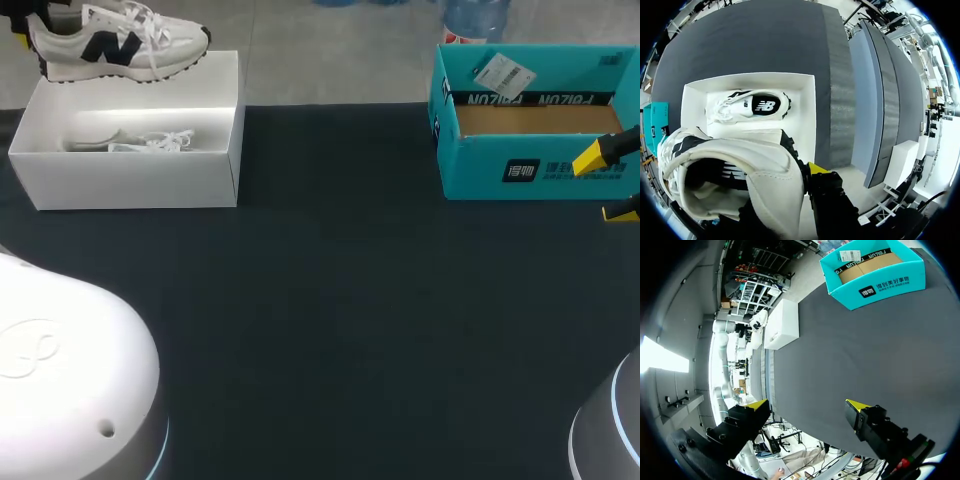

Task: Take the shoe out of the shoebox, open the shoe tongue, remove and reinsert the insole, then place the shoe into the shoebox

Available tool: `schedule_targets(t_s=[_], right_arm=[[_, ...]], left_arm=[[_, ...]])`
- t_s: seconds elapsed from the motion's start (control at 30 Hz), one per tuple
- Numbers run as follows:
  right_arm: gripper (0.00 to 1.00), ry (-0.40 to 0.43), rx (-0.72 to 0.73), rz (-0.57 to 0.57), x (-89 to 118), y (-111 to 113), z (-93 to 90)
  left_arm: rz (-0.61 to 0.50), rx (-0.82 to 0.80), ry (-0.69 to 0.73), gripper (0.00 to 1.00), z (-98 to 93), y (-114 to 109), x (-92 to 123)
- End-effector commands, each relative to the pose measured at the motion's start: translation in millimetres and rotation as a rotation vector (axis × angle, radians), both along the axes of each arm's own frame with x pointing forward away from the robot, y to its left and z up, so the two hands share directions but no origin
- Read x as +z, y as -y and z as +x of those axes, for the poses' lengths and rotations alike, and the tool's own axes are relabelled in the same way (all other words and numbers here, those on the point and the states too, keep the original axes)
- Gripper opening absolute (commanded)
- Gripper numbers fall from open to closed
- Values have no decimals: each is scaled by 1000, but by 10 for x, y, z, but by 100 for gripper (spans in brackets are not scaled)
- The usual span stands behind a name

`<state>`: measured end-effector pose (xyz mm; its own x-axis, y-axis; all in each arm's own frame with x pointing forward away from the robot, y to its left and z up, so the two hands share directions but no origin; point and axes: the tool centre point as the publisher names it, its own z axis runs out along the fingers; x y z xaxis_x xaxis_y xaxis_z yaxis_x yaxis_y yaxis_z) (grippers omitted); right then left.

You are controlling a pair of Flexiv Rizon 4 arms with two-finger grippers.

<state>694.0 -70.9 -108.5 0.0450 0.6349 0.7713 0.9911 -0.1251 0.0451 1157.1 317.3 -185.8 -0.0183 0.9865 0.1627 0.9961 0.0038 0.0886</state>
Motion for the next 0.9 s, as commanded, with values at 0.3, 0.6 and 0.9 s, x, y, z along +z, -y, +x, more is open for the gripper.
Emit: schedule_targets(t_s=[0.3, 0.6, 0.9], right_arm=[[100, -1, -1, -1, -4, -2, -2], [100, -1, -1, -1, -4, -2, -2], [100, -1, -1, -1, -4, -2, -2]], left_arm=[[31, -8, 27, 0, 222, -86, -407], [19, 34, -6, 0, 403, -133, -728], [8, 10, -37, 0, 514, -177, -1063]])
